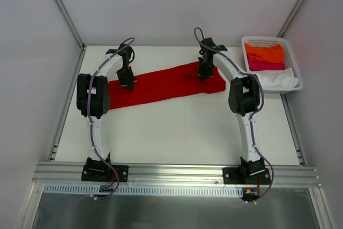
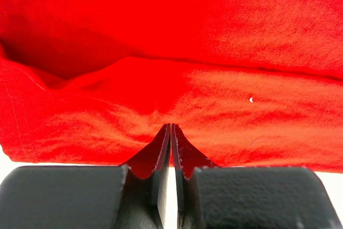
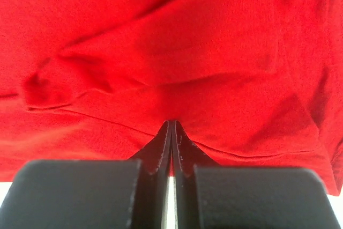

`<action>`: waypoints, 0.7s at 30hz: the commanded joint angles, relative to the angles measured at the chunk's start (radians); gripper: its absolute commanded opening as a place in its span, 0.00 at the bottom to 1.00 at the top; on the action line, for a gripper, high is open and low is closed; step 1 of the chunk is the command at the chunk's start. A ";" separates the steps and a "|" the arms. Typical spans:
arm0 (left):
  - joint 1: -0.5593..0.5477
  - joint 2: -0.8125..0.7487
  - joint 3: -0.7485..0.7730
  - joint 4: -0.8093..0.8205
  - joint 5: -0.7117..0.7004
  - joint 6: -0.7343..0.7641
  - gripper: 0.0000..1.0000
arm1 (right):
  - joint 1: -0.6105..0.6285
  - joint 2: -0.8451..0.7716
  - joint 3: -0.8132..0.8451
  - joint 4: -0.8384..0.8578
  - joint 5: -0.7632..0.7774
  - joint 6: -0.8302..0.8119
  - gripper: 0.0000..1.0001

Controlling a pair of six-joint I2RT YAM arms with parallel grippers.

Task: Fold and stack the t-shirts
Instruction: Rotate the tshirt 90 degrees

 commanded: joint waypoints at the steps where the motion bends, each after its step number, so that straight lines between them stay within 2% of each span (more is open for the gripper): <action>1: 0.006 0.016 0.013 -0.016 0.021 0.017 0.03 | -0.004 0.015 0.082 -0.036 -0.006 -0.005 0.01; 12: 0.004 -0.004 -0.060 -0.015 0.021 0.029 0.02 | -0.006 0.056 0.131 -0.044 -0.009 0.005 0.01; 21: 0.006 0.013 -0.057 -0.013 0.044 0.031 0.02 | -0.004 0.094 0.165 -0.039 -0.008 0.020 0.01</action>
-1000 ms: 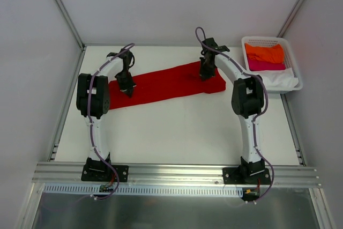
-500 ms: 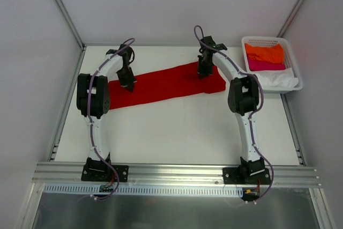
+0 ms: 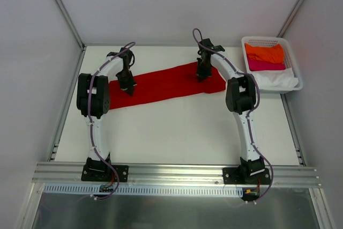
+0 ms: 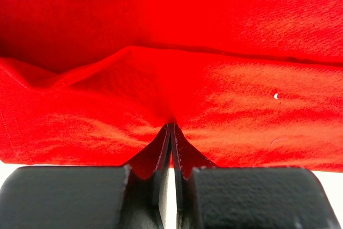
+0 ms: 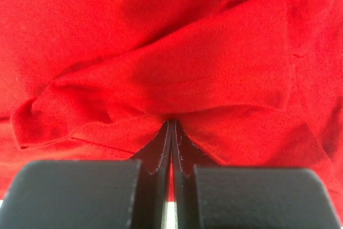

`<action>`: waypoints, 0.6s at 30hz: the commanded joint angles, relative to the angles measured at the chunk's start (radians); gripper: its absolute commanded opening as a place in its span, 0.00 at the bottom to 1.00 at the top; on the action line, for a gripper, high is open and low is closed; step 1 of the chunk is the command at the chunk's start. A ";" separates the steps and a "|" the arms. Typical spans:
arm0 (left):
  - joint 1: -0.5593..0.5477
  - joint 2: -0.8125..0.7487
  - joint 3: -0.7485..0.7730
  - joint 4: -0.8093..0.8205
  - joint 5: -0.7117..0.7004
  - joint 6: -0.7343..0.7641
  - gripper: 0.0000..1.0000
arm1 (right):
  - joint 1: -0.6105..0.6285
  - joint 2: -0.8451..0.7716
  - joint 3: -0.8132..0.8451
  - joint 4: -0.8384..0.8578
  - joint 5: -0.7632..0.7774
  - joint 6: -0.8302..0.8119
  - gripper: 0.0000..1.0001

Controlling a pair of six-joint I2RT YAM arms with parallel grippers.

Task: Fold and stack the t-shirts
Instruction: Rotate the tshirt 90 degrees

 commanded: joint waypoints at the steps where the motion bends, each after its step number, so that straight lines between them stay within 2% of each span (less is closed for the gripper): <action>1: 0.004 0.010 0.000 -0.017 0.029 0.014 0.02 | -0.005 0.015 0.071 -0.022 -0.005 0.020 0.01; 18: 0.004 -0.013 -0.046 -0.013 0.029 0.005 0.00 | -0.018 0.013 0.068 0.026 -0.016 0.070 0.01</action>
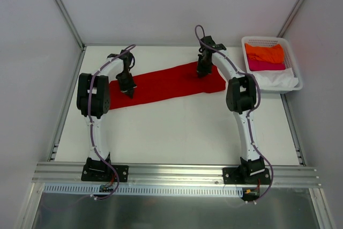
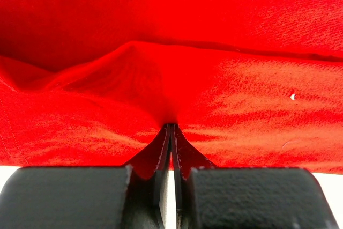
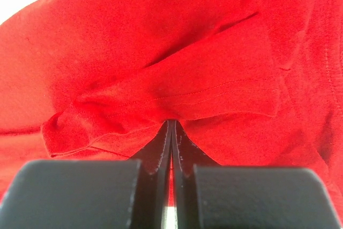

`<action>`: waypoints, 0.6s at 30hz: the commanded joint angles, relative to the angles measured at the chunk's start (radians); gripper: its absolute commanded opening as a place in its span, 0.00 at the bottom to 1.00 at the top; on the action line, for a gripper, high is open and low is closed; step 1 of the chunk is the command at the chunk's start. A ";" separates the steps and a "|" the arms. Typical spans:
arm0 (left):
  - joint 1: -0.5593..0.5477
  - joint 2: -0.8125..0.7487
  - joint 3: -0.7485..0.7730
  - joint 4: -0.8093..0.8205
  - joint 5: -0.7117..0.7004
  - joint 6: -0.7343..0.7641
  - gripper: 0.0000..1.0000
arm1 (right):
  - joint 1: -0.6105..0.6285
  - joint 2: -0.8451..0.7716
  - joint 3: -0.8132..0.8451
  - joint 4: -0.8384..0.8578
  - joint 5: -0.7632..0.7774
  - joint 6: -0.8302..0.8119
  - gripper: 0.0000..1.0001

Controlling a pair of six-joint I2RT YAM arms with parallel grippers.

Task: Fold and stack the t-shirts
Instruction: Rotate the tshirt 90 degrees

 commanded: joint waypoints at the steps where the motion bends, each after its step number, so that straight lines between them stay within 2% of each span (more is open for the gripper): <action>1: 0.004 -0.015 -0.011 -0.018 0.020 0.003 0.00 | -0.010 -0.001 0.013 0.004 -0.016 0.024 0.01; 18: 0.004 -0.058 -0.058 -0.018 0.017 -0.011 0.00 | -0.008 0.056 0.051 0.113 -0.012 0.097 0.00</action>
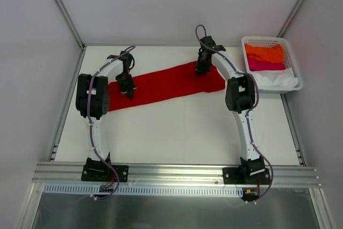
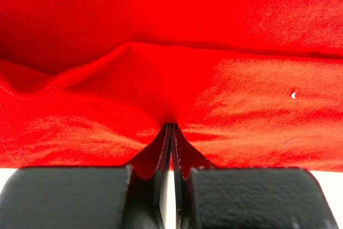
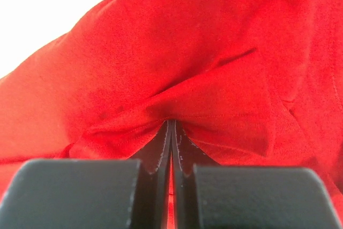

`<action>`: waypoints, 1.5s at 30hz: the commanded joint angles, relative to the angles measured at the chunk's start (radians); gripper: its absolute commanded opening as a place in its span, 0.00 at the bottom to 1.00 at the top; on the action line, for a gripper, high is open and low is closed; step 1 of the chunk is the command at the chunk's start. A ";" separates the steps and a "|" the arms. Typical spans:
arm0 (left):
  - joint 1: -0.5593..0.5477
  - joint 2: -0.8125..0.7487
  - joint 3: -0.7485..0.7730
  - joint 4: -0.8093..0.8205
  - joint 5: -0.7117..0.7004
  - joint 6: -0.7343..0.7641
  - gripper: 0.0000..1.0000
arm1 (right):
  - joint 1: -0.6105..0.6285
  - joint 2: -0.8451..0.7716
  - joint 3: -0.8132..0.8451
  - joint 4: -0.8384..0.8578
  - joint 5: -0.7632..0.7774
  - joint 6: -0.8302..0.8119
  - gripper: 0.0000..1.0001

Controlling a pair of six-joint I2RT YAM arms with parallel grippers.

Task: Fold and stack the t-shirts
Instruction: Rotate the tshirt 90 degrees

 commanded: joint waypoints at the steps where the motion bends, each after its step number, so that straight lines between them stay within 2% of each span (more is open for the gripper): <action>1: 0.006 -0.043 -0.025 -0.032 0.011 -0.008 0.00 | -0.001 0.016 0.035 0.036 -0.003 0.034 0.00; 17: 0.004 -0.049 -0.038 -0.034 0.023 -0.019 0.00 | -0.001 -0.021 0.049 0.217 0.132 0.116 0.00; 23: 0.006 -0.055 -0.040 -0.034 0.023 -0.022 0.00 | -0.002 -0.002 0.064 0.248 0.121 0.173 0.01; 29: 0.004 -0.058 -0.032 -0.032 0.026 -0.028 0.00 | -0.004 -0.089 0.009 0.257 0.142 0.098 0.01; 32: 0.004 -0.049 -0.023 -0.034 0.031 -0.028 0.01 | -0.015 -0.145 -0.041 0.256 0.149 0.045 0.18; 33: 0.006 -0.041 -0.022 -0.032 0.035 -0.028 0.04 | -0.022 -0.155 -0.049 0.253 0.147 0.026 0.23; 34: 0.006 -0.038 -0.018 -0.032 0.038 -0.028 0.15 | -0.024 -0.165 -0.054 0.234 0.158 0.015 0.25; 35: 0.003 -0.035 -0.009 -0.032 0.041 -0.028 0.21 | -0.025 -0.178 -0.054 0.216 0.176 0.003 0.32; 38: 0.000 -0.033 0.006 -0.031 0.040 -0.027 0.43 | -0.022 -0.205 -0.040 0.136 0.251 -0.057 0.38; 45: -0.008 -0.020 0.035 -0.032 0.049 -0.024 0.45 | -0.021 -0.304 -0.158 0.122 0.302 -0.127 0.40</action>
